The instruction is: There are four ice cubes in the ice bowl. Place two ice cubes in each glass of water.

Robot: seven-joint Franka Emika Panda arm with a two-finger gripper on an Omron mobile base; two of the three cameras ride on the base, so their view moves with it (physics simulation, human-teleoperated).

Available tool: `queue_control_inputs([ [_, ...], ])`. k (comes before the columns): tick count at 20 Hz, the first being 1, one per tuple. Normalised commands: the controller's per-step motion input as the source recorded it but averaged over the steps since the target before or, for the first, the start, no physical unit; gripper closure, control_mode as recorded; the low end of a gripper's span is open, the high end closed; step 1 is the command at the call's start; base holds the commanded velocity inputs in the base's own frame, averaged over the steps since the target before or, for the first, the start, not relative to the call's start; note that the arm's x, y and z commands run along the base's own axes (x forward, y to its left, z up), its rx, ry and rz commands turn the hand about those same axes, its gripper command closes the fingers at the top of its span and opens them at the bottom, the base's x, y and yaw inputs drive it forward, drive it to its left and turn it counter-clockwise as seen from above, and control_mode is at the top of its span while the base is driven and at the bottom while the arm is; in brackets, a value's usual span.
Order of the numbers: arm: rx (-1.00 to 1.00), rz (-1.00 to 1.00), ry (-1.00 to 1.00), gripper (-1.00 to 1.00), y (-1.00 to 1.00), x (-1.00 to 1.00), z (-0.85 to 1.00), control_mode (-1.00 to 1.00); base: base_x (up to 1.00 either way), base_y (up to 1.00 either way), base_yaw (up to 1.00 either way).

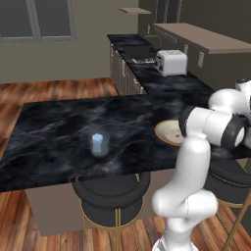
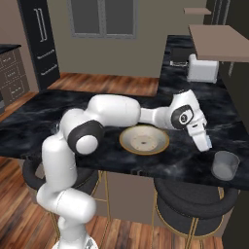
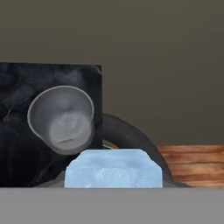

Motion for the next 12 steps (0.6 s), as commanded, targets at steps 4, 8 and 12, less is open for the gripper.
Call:
queue_control_inputs([
  [4,0.01,0.15,-0.01,1.0,-0.61,0.0,-0.22,-1.0,0.0,0.0,0.0],
  [8,0.01,0.16,0.0,1.0,-0.46,0.05,-0.36,-1.0,0.0,0.0,0.0],
  [12,0.02,0.13,0.0,1.0,-0.47,0.06,-0.34,-1.0,0.0,0.0,0.0],
])
